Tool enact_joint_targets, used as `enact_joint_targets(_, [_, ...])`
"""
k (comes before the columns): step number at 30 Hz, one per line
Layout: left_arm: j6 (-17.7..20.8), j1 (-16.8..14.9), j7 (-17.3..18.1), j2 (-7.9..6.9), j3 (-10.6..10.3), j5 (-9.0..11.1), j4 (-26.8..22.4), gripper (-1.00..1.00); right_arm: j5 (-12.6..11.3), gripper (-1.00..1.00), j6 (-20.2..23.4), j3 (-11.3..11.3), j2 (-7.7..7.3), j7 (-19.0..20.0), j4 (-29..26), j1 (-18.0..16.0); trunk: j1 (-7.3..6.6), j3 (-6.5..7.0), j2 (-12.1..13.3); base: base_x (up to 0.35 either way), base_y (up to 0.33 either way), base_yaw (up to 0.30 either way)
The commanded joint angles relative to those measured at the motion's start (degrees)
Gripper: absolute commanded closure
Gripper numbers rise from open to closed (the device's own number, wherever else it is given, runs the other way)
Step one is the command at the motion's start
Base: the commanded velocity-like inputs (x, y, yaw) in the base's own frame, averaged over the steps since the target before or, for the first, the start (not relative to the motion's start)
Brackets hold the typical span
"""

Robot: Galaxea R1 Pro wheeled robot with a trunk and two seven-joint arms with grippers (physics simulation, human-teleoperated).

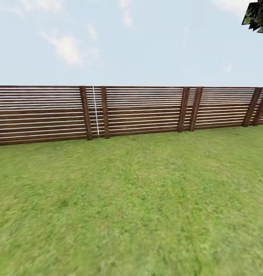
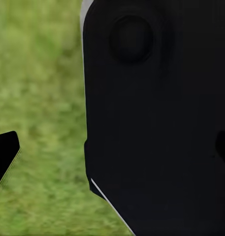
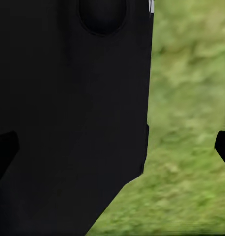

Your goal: Take the three Easter eggs out of the wicker basket on the lawn in the garden, then place them on the lawn next to a single tree (choose any tree) so that all three eggs are next to the same tree and none are left in the basket.

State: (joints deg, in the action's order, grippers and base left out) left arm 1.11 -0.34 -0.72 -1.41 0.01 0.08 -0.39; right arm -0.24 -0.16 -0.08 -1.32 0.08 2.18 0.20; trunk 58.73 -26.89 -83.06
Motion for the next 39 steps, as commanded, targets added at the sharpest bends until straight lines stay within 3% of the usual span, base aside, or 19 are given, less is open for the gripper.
enact_joint_targets(1, [0.1,0.0,-0.1,0.00,0.0,0.0,0.0,-1.00,0.0,-1.00,0.0,0.0,0.00,0.0,0.0,0.0,0.00,-0.04,0.0,0.000,0.000,-0.283])
enact_joint_targets(39, [0.1,0.0,-0.1,0.00,0.0,0.0,0.0,-1.00,0.0,-1.00,0.0,0.0,0.11,0.0,0.0,0.0,0.00,-0.04,0.0,0.000,0.000,-0.283])
